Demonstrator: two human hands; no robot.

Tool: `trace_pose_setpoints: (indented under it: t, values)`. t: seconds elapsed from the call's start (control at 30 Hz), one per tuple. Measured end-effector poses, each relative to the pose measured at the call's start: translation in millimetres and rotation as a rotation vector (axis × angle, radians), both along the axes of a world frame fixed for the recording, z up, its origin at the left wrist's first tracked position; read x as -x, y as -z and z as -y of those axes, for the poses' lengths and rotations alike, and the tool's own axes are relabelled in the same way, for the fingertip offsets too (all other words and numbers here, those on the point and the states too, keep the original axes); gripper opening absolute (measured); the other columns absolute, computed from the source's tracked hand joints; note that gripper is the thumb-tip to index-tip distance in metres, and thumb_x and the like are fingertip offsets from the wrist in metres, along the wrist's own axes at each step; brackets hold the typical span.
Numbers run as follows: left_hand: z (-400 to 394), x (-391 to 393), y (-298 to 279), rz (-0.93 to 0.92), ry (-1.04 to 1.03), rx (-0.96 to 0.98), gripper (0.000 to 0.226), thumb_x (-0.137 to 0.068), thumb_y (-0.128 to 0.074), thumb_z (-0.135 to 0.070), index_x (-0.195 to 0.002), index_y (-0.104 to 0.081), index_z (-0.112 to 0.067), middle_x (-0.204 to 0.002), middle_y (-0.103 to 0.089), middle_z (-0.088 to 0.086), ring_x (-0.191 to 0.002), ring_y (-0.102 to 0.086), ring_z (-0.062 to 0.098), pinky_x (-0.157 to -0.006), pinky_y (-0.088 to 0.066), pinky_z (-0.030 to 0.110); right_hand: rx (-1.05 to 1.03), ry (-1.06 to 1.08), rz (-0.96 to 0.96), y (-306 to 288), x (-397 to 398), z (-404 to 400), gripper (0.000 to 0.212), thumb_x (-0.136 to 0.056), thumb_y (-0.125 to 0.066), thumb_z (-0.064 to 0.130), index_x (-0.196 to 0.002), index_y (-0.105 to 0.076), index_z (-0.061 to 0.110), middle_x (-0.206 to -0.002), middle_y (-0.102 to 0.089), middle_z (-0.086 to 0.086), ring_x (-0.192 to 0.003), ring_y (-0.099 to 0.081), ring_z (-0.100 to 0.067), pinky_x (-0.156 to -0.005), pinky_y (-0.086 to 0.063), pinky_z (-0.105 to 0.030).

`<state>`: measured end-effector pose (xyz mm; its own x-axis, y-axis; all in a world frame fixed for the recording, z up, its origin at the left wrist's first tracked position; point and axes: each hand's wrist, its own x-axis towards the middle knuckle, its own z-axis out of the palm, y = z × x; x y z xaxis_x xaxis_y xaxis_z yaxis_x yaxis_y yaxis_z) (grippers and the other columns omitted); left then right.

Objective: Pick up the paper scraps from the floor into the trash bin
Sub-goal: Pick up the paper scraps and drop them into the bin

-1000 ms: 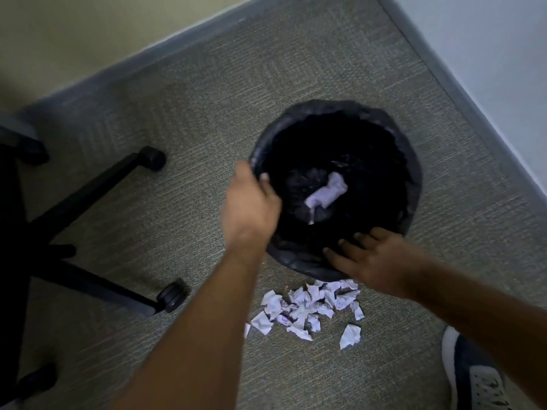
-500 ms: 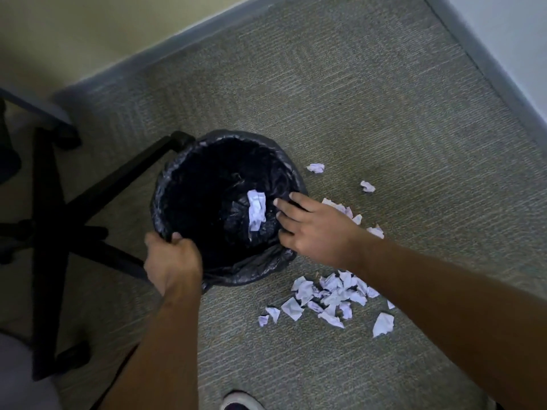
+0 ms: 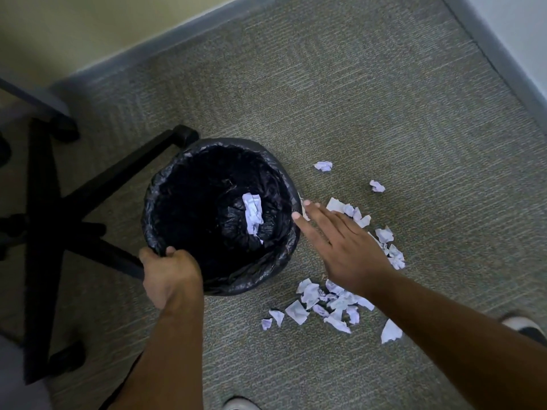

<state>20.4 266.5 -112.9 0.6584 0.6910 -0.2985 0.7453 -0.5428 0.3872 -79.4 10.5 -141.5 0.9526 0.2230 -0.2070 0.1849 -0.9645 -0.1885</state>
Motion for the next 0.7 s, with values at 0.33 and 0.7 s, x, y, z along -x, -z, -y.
trace_pose_setpoints:
  t: [0.33, 0.7]
  values:
    - [10.1, 4.6, 11.5, 0.223, 0.381, -0.136, 0.086, -0.065, -0.056, -0.010, -0.143, -0.023, -0.022, -0.152, -0.023, 0.013, -0.114, -0.045, 0.048, -0.097, -0.039, 0.052, -0.133, 0.406, -0.074, 45.1, -29.0, -23.0, 0.106, -0.079, -0.065, 0.004, -0.159, 0.004, 0.013, -0.164, -0.017, -0.013, -0.109, -0.062, -0.025, -0.085, -0.051, -0.035]
    - [-6.7, -0.8, 29.5, -0.055, 0.623, -0.357, 0.094, -0.065, -0.065, -0.024, -0.147, -0.019, -0.015, -0.161, 0.007, 0.003, -0.120, -0.032, 0.052, -0.088, -0.044, 0.057, 0.041, 0.313, -0.493, 96.8, -66.2, -28.3, 0.079, -0.092, -0.064, 0.034, -0.157, -0.019, 0.030, -0.164, -0.016, -0.003, -0.143, -0.035, -0.027, -0.100, -0.050, -0.044]
